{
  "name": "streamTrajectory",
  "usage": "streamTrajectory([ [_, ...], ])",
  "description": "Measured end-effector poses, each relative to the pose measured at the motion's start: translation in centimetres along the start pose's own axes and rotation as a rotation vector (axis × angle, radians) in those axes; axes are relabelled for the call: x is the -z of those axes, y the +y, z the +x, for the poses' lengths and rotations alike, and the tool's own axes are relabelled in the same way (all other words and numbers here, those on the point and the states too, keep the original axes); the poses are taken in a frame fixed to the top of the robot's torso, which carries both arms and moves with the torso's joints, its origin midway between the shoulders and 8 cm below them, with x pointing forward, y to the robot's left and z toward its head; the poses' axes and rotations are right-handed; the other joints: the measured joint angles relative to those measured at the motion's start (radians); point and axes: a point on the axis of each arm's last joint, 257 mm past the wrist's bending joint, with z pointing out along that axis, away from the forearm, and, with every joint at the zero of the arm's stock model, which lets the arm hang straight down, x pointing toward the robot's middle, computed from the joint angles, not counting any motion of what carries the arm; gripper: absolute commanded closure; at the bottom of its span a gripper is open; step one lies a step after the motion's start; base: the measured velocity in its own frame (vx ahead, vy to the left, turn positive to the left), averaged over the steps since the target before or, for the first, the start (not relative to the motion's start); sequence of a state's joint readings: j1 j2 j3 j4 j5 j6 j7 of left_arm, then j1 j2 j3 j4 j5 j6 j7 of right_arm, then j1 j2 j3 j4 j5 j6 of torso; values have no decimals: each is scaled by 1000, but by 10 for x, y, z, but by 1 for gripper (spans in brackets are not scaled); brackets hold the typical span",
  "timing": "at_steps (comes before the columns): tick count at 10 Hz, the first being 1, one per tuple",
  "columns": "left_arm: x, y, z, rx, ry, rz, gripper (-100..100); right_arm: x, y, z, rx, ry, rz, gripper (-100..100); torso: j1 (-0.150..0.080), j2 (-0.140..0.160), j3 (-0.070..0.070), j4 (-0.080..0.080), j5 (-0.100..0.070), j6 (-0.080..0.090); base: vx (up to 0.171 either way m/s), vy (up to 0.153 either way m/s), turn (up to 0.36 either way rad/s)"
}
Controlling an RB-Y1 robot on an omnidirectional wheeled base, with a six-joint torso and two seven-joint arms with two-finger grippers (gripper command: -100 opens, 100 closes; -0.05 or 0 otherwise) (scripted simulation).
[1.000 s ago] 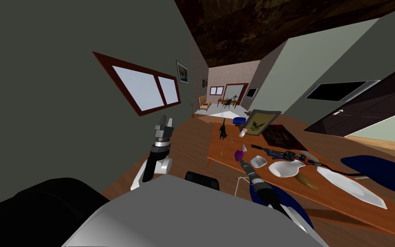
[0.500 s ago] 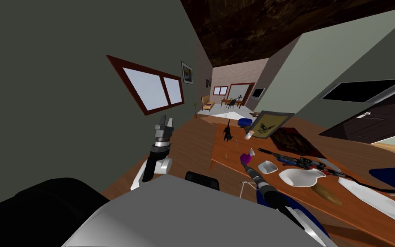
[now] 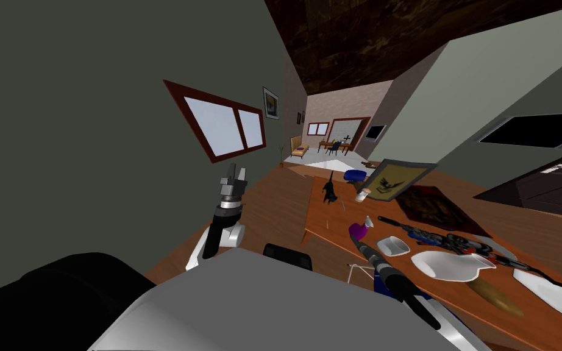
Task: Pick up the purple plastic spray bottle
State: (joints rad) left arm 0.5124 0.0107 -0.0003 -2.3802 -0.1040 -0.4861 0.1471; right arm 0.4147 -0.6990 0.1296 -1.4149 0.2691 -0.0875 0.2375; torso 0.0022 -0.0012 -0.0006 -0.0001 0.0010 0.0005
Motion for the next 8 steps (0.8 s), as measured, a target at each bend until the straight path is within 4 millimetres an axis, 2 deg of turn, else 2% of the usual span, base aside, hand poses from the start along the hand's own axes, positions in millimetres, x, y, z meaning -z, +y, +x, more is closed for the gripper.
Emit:
streamTrajectory([
  [5, 0, 0, 0, 0, 0, 0, 0, 2, -55, -14, 100, 33, 116, -100, 0, 0, 0, 0, 0, 0, 28, 39, 93],
  [6, 0, 0, 0, 0, 0, 0, 0, 3, -73, -21, 133, 40, 152, -100, 1, -1, -1, 0, 0, -1, 47, 54, 94],
  [8, 0, 0, 0, 0, 0, 0, 0, 3, -95, -33, 174, 46, 201, -100, 0, -1, 0, 0, 0, 0, 30, 30, 60],
])
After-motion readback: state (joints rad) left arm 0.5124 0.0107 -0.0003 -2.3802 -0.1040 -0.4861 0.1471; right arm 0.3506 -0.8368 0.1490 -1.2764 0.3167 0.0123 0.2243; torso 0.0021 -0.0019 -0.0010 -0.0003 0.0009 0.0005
